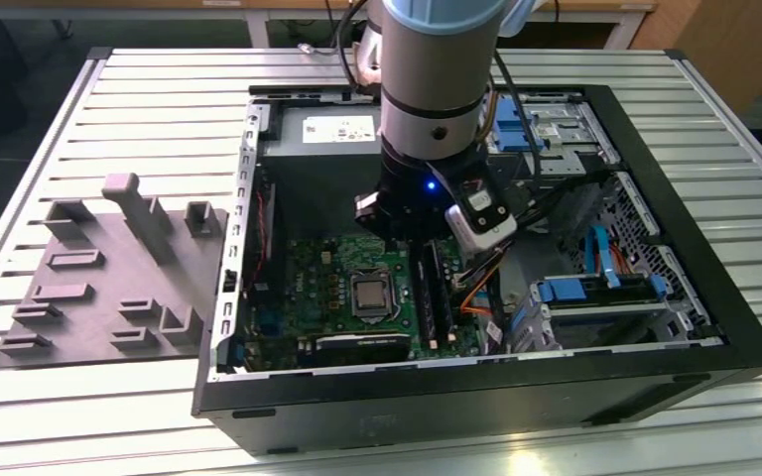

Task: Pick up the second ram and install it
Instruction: 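Press down the second ram until it locks into place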

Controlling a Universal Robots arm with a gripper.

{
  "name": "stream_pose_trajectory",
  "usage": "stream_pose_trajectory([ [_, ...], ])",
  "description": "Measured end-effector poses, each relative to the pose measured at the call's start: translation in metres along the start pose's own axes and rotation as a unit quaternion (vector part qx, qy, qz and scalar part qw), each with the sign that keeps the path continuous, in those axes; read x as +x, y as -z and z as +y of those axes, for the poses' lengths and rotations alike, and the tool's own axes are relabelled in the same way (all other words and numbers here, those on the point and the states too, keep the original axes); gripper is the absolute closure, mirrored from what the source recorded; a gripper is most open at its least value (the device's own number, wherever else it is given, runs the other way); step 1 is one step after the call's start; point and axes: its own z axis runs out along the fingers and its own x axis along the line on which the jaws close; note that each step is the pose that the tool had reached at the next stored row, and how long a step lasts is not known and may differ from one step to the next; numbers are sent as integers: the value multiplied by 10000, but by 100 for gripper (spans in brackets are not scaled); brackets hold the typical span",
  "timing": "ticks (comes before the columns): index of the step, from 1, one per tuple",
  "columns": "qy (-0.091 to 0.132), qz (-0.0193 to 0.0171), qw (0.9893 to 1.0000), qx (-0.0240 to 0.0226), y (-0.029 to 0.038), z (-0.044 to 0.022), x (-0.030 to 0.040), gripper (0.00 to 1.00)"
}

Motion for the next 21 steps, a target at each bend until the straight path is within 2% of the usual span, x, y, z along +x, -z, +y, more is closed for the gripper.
stream_pose_trajectory([
  [21, 0, 0, 10000, 0, -1, 47, -14, 89],
])
